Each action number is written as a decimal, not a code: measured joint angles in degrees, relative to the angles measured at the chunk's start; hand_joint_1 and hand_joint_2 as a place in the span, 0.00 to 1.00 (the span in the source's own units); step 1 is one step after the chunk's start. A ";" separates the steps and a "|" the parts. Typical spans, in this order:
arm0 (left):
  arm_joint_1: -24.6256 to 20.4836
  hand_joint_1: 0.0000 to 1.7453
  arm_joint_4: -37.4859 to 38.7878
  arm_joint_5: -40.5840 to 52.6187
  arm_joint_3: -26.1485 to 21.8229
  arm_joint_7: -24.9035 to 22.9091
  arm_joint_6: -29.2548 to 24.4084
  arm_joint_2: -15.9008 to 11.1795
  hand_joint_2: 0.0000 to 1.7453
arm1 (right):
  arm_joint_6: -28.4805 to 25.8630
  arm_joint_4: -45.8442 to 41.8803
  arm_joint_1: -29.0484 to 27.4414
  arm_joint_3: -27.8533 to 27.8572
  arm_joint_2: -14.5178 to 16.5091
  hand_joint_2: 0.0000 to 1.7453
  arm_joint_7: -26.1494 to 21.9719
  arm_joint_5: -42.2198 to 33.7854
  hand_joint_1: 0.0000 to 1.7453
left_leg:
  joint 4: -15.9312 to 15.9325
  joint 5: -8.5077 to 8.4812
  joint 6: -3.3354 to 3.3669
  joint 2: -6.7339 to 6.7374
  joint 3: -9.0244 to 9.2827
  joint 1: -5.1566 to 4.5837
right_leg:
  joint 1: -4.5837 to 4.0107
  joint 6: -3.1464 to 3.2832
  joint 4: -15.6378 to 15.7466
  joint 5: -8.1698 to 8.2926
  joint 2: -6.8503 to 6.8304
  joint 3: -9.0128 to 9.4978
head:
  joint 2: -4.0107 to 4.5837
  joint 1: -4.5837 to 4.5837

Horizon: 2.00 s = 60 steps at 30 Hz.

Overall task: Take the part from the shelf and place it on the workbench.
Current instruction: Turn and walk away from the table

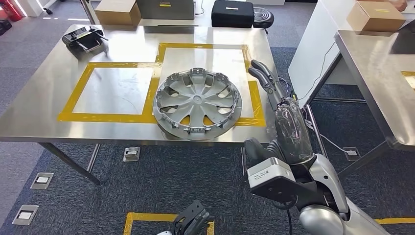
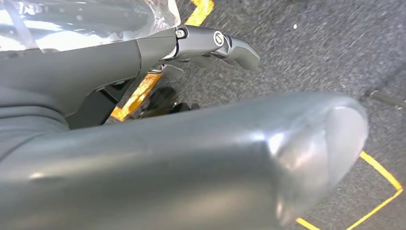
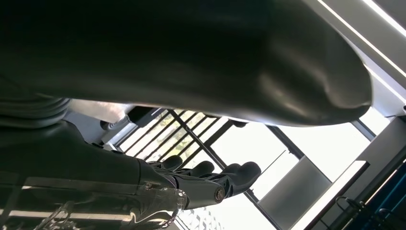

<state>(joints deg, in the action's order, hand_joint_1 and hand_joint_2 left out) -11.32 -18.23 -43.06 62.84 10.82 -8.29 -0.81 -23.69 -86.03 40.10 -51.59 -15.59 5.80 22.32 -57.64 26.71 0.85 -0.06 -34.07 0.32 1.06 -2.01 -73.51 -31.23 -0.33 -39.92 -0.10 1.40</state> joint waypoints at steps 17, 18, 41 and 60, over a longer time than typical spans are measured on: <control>-0.24 0.00 0.00 -0.04 0.00 0.24 -0.08 -0.04 0.00 | -0.03 -0.52 0.19 0.50 -0.02 0.00 0.23 0.46 0.00 | -10.52 4.01 -4.50 -0.08 -0.58 1.26 | 0.05 2.40 14.94 7.06 -0.54 3.45 | -0.01 1.07; -0.33 0.00 0.00 -0.04 0.00 0.25 -0.09 -0.03 0.00 | -0.03 -0.60 0.21 0.57 -0.04 0.00 0.30 0.49 0.00 | -6.77 3.83 -4.52 -0.12 2.03 1.30 | 0.08 2.08 14.34 7.34 -0.51 2.63 | -0.01 1.20; -0.53 0.00 0.00 0.11 0.03 0.01 -0.08 0.15 0.00 | -0.07 -1.14 0.26 1.24 -0.74 0.00 0.61 0.52 0.00 | -4.92 0.99 -2.74 0.09 -6.39 0.38 | -1.04 3.40 17.62 3.80 -0.28 9.85 | 0.01 -0.18; -0.90 0.00 -0.02 0.11 0.02 -0.01 -0.03 0.07 0.00 | -0.07 -1.33 0.07 1.45 -1.23 0.00 0.65 0.50 0.00 | -2.77 0.02 -0.33 0.36 -2.56 0.40 | -0.22 0.10 -2.42 -3.36 -0.15 -1.42 | 0.01 -0.32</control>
<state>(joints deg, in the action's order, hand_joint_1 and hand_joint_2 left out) -12.22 -18.25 -42.95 62.86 10.81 -8.33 -0.74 -23.76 -87.36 40.17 -50.14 -16.82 6.45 22.82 -60.40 26.73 0.53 0.30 -36.63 0.72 0.84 -1.91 -75.93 -34.59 -0.49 -41.34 -0.09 1.08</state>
